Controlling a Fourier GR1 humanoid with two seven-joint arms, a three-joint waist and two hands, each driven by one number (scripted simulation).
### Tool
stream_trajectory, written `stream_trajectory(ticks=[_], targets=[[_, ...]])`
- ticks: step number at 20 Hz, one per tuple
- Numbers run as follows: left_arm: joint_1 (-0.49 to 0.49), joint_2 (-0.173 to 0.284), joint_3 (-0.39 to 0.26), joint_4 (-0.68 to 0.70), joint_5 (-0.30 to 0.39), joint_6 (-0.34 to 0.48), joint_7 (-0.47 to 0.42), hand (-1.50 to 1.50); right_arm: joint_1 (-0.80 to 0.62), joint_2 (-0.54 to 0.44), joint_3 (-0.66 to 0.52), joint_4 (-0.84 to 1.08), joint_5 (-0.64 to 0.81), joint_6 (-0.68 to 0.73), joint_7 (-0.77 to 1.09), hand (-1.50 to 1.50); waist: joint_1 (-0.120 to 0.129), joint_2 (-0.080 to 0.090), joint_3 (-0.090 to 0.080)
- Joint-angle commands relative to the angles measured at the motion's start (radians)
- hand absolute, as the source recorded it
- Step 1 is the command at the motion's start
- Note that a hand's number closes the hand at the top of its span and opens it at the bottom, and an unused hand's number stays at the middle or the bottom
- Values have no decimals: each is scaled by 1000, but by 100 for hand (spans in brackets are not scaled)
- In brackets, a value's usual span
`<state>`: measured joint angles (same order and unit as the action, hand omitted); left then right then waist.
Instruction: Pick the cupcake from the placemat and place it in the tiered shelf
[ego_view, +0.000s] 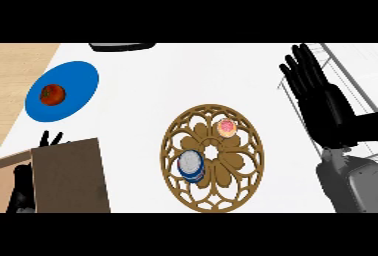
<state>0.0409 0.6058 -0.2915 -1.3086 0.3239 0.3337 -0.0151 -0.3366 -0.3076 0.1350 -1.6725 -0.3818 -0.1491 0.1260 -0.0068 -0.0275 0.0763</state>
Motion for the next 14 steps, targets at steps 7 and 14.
stream_trajectory(ticks=[7,14], targets=[[-16,60,16,-150,103,-28,49,0,-54,-145,127,208,449,-161,11,150,-7,22,-105],[-37,63,58,-165,192,-71,64,0,-82,208,391,288,800,-524,107,-150,15,27,-79]])
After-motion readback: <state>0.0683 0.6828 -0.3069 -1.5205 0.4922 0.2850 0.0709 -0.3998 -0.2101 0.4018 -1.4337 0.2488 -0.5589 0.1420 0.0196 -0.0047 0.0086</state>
